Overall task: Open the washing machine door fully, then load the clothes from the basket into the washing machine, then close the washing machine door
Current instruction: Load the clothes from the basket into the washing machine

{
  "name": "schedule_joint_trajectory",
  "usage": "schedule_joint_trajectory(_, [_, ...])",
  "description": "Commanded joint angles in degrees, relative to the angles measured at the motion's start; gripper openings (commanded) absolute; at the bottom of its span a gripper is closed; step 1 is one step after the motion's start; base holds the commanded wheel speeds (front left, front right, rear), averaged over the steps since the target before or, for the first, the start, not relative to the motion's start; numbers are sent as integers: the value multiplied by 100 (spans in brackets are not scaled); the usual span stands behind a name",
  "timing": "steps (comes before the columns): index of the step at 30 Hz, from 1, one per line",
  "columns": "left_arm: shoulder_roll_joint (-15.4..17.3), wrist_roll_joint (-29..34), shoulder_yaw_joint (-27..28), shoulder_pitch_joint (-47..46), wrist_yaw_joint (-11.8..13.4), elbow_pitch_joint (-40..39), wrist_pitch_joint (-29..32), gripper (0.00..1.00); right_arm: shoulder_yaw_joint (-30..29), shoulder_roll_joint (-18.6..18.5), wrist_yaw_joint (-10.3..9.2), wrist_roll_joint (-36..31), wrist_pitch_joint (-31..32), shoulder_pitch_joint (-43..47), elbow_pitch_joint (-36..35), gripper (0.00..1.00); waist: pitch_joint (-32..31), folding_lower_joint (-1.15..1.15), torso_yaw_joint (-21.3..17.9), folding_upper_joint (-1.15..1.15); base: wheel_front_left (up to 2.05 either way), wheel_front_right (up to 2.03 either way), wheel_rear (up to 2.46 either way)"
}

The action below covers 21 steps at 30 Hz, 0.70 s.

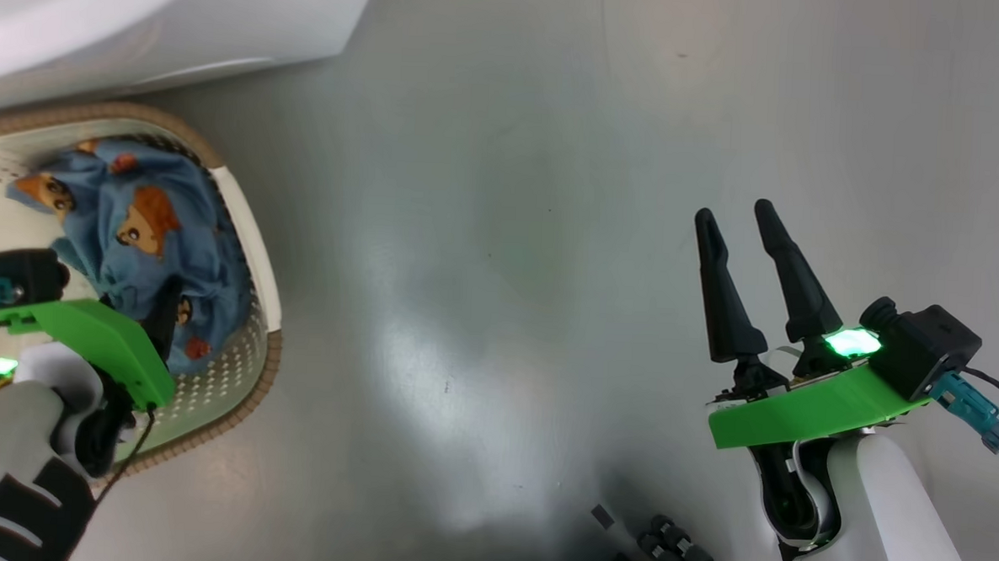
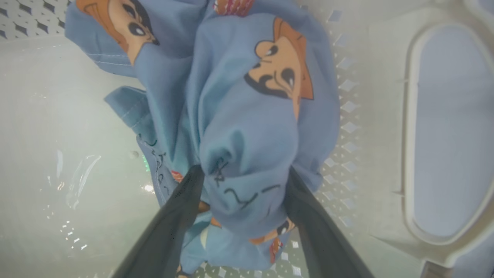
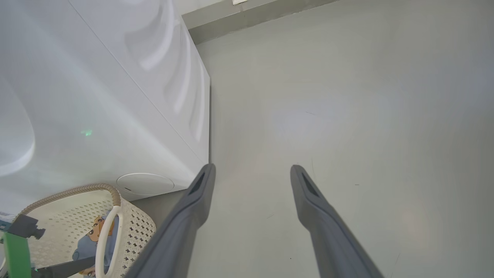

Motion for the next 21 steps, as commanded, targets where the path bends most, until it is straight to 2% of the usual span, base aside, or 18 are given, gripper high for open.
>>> schedule_joint_trajectory(1, [246, -106, 33, -50, -14, -61, 8, 100, 122, 4, 9, 55, -28, 89, -148, 100, 58, 0, -51, 0, 0, 0, 0])
schedule_joint_trajectory(6, [308, -455, -279, -178, -14, -33, 23, 100, 148, 5, 9, 4, -28, 165, -212, 100, 60, 0, -66, 0, 0, 0, 0])
schedule_joint_trajectory(7, [305, -516, -332, -203, -14, -22, 15, 64, 145, 5, 9, -12, -28, 182, -222, 100, 51, 0, -62, 0, 0, 0, 0])
schedule_joint_trajectory(8, [303, -572, -385, -226, -14, -12, -1, 24, 141, 5, 9, -27, -28, 195, -229, 100, 42, 0, -58, 0, 0, 0, 0])
schedule_joint_trajectory(9, [296, -636, -436, -241, -14, -16, -8, 0, 133, 5, 9, -43, -28, 205, -235, 100, 30, 0, -52, 0, 0, 0, 0])
schedule_joint_trajectory(21, [228, -1289, -738, -131, -14, -65, -634, 0, 2, 5, 9, -150, -28, 157, -167, 100, -483, 0, 227, 0, 0, 0, 0])
